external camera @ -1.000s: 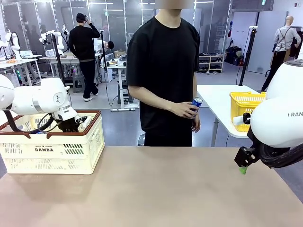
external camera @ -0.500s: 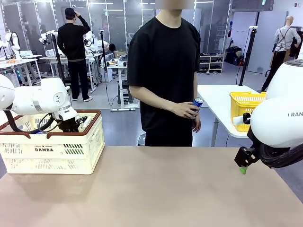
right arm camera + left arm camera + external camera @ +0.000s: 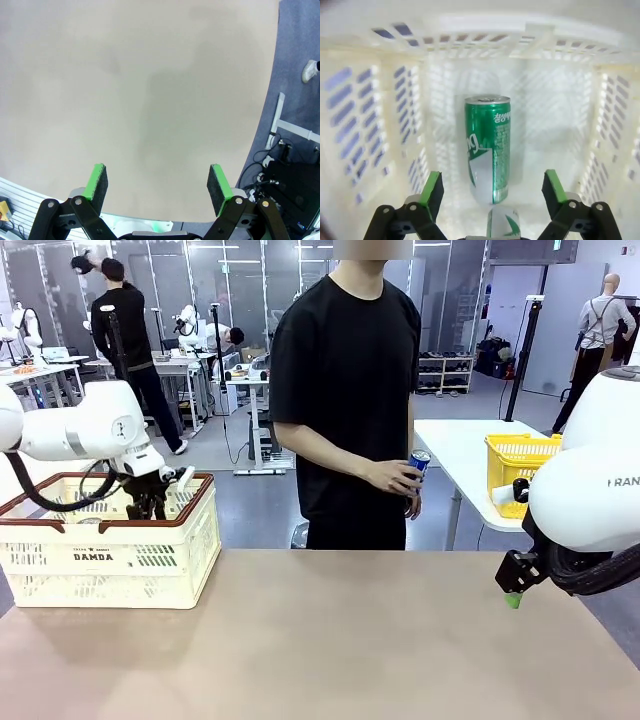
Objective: Place the drinks into the Shopping basket.
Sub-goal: Pick up one drink and place it into the Shopping basket.
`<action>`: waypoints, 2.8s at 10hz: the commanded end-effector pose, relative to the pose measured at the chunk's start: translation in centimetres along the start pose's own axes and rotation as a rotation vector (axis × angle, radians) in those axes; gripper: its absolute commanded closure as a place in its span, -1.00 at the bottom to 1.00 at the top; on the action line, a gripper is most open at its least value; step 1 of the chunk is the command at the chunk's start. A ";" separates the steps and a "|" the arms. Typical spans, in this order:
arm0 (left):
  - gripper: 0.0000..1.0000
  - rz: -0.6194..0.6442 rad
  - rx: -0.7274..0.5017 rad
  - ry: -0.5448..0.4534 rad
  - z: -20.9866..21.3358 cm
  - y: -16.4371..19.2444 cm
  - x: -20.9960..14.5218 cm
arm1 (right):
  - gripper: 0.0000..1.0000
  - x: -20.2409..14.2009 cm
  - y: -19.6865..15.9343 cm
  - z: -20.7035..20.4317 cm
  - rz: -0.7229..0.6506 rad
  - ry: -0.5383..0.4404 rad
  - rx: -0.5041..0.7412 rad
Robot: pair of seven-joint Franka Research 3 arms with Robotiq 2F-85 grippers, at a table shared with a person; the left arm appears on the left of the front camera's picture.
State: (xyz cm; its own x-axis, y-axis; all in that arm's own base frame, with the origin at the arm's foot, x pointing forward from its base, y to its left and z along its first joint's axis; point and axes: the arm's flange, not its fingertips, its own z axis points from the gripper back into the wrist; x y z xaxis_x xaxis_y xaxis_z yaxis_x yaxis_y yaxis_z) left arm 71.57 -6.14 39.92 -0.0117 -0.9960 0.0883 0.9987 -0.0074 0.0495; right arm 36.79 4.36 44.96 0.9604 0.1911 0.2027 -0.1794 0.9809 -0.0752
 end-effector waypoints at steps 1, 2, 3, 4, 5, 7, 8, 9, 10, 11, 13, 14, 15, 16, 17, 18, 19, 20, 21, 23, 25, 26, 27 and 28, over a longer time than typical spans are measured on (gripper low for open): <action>-1.00 0.001 0.021 0.041 3.0 -2.6 1.3 | -1.00 0.0 -0.1 0.1 0.005 -0.001 -0.002; -1.00 0.010 0.050 0.063 4.6 -3.6 1.9 | -1.00 0.0 -0.1 0.1 0.005 -0.001 -0.002; -1.00 0.004 0.083 0.058 6.9 -5.1 2.6 | -1.00 0.0 -0.1 0.1 0.005 -0.001 -0.002; -1.00 -0.012 0.110 0.060 8.4 -6.4 3.3 | -1.00 0.0 -0.1 0.1 0.005 -0.001 -0.002; -1.00 -0.049 0.124 0.052 9.6 -8.3 4.1 | -1.00 0.0 -0.1 0.1 0.005 -0.001 -0.002; -1.00 -0.066 0.119 0.088 10.8 -12.2 5.3 | -1.00 0.0 -0.1 0.1 0.005 -0.001 -0.002; -1.00 -0.081 0.110 0.100 10.7 -14.4 5.8 | -1.00 0.0 -0.1 0.1 0.005 -0.001 -0.002; -1.00 -0.098 0.124 0.077 10.9 -16.3 6.0 | -1.00 0.0 -0.1 0.1 0.005 -0.001 -0.002; -1.00 -0.092 0.157 0.065 11.0 -18.2 5.9 | -1.00 0.0 -0.1 0.1 0.005 -0.001 -0.002; -1.00 -0.128 0.147 0.070 10.8 -20.0 5.7 | -1.00 0.0 -0.1 0.1 0.005 -0.001 -0.002; -1.00 -0.154 0.179 0.043 9.9 -24.0 5.1 | -1.00 0.0 -0.1 0.1 0.005 -0.001 -0.002; -1.00 -0.151 0.189 0.033 9.6 -25.4 4.7 | -1.00 0.0 -0.1 0.1 0.005 -0.001 -0.002; -1.00 -0.125 0.186 0.013 9.3 -26.5 4.1 | -1.00 0.0 -0.1 0.1 0.005 -0.001 -0.002; -1.00 -0.081 0.180 -0.016 8.8 -27.0 3.5 | -1.00 0.0 -0.1 0.1 0.005 -0.001 -0.002; -1.00 -0.055 0.160 -0.025 8.3 -27.0 2.8 | -1.00 0.0 -0.1 0.1 0.005 -0.001 -0.002; -1.00 -0.075 0.151 -0.041 8.0 -26.6 2.5 | -1.00 0.0 -0.1 0.1 0.005 -0.001 -0.002; -1.00 -0.080 0.145 0.013 8.8 -26.9 3.2 | -1.00 0.0 -0.1 0.1 0.005 -0.001 -0.002; -1.00 -0.080 0.145 0.013 8.8 -26.9 3.2 | -1.00 0.0 -0.1 0.1 0.005 -0.001 -0.002; -1.00 -0.080 0.145 0.013 8.8 -26.9 3.2 | -1.00 0.0 -0.1 0.1 0.005 -0.001 -0.002; -1.00 -0.080 0.145 0.013 8.8 -26.9 3.2 | -1.00 1.1 -1.4 0.1 -0.051 -0.033 0.012; -1.00 -0.080 0.145 0.013 8.8 -26.9 3.2 | -1.00 4.0 -4.0 0.1 -0.083 -0.083 0.010; -1.00 -0.080 0.145 0.013 8.8 -26.9 3.2 | -1.00 5.2 -4.9 0.0 -0.066 -0.076 0.008; -1.00 -0.080 0.145 0.013 8.8 -26.9 3.2 | -1.00 6.1 -5.5 -0.1 -0.030 -0.067 0.021; -1.00 -0.080 0.145 0.013 8.8 -26.9 3.2 | -1.00 6.9 -6.1 -0.2 -0.041 -0.057 -0.004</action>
State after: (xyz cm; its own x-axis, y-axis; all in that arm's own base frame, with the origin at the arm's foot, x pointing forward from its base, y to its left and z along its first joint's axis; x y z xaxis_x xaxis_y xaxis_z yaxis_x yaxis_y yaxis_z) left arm 44.17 -8.31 47.48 -0.0939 -0.9927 0.0751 0.9777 -0.0777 0.1951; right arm 43.37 0.16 46.86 0.9547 0.1232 0.2708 -0.1123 0.9921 -0.0555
